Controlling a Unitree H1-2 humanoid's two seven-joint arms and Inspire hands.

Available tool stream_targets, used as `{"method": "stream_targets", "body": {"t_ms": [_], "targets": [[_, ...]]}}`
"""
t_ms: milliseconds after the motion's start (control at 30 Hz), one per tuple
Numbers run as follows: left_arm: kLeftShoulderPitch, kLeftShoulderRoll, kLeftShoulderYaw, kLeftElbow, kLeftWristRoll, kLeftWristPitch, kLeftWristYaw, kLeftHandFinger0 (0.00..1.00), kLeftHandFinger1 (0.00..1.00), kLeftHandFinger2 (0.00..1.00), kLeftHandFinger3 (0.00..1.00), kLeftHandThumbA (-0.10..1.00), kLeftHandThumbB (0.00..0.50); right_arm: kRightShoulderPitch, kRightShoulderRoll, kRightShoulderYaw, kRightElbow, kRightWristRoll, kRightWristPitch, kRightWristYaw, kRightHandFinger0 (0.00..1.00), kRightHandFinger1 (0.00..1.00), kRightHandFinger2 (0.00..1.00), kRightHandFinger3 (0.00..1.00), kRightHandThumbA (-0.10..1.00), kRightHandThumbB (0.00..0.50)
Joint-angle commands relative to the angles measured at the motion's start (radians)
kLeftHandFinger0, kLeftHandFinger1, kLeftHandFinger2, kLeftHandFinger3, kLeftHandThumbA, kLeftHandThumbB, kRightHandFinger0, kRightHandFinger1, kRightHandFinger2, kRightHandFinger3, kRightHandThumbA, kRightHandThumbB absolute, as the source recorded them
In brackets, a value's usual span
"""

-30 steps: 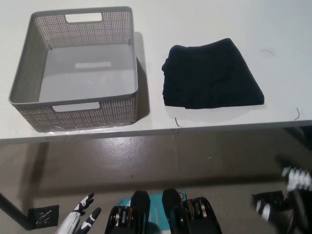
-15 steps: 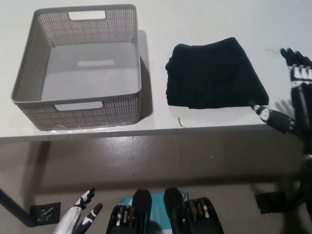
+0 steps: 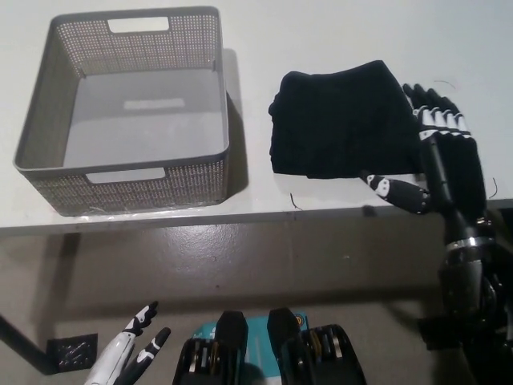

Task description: Use the right hand to pick up a t shirt on the right hand side and place it into a contianer on the left side

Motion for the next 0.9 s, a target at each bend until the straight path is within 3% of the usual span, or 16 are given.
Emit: {"method": "stream_targets", "body": {"t_ms": [0, 367, 867], "targets": [[-0.011, 0.019, 0.011, -0.010, 0.008, -0.035, 0.012, 0.98, 0.95, 1.00, 1.00, 1.00, 0.328, -0.061, 0.004, 0.014, 0.015, -0.040, 0.026, 0.012, 1.00, 1.00, 1.00, 1.00, 0.98, 0.475], [-0.009, 0.017, 0.010, -0.021, 0.012, -0.017, 0.003, 0.96, 0.94, 1.00, 1.00, 1.00, 0.356, -0.113, 0.020, 0.013, 0.154, -0.016, 0.029, -0.011, 1.00, 1.00, 1.00, 1.00, 1.00, 0.471], [-0.033, 0.014, 0.009, -0.013, 0.014, -0.029, 0.005, 0.94, 0.94, 1.00, 1.00, 1.00, 0.340, -0.176, 0.025, -0.003, 0.374, 0.037, -0.018, -0.066, 1.00, 1.00, 1.00, 1.00, 1.00, 0.481]]}}
